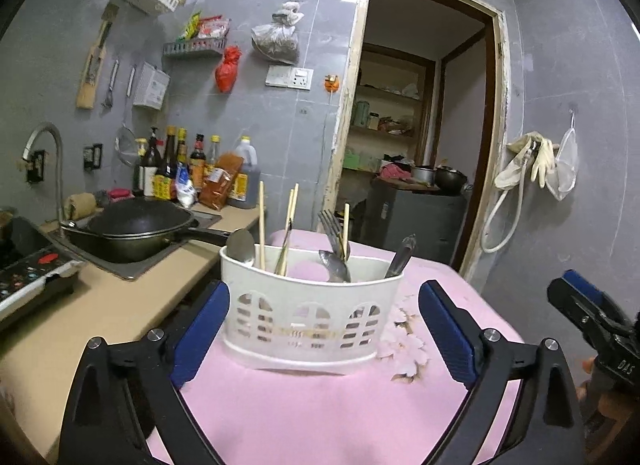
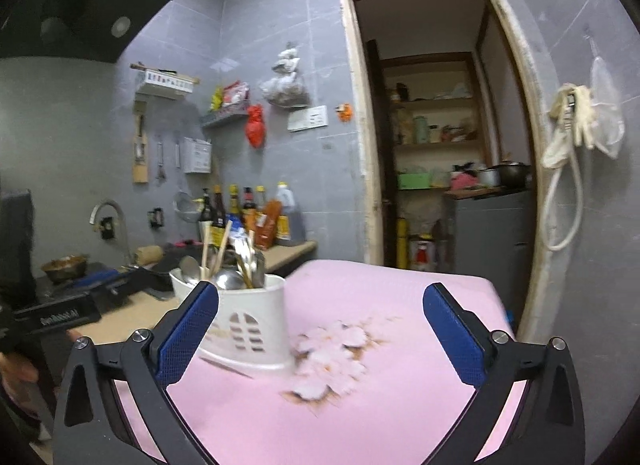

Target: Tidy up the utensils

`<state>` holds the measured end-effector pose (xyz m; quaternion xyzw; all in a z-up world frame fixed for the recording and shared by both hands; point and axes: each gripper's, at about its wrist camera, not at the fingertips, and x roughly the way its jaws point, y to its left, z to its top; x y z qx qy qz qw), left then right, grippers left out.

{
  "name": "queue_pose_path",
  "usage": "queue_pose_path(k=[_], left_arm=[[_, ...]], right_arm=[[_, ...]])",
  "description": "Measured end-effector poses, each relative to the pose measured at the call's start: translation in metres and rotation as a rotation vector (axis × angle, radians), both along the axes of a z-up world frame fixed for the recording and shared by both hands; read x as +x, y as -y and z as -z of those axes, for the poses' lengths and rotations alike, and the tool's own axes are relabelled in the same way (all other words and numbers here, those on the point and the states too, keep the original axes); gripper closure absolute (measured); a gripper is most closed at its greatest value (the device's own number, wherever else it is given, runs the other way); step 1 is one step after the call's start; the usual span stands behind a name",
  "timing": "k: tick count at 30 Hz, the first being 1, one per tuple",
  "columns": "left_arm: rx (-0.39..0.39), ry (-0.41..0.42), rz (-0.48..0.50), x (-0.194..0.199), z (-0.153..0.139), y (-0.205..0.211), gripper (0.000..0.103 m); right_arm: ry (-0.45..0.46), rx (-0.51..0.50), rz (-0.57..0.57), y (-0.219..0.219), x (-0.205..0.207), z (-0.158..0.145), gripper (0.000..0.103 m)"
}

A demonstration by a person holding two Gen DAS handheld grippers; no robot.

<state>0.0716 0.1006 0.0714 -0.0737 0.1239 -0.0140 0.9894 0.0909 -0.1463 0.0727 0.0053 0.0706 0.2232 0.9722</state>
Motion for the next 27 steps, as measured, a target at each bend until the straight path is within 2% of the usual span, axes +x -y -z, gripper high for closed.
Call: queue_pose_path(k=[3,16,27], left_arm=[[0.030,0.002,-0.013,-0.013,0.006,0.006,0.010],[0.065,-0.016,-0.052,-0.046,0.036,0.010,0.009],[0.069,-0.023,-0.072,-0.053,0.048,0.010,0.009]], right_arm=[[0.002,-0.010,0.029,0.004,-0.012,0.005,0.000],[0.012,-0.050,0.108,0.000,-0.052,0.024,0.000],[-0.017,-0.039,0.126,0.004,-0.051,0.037,0.000]])
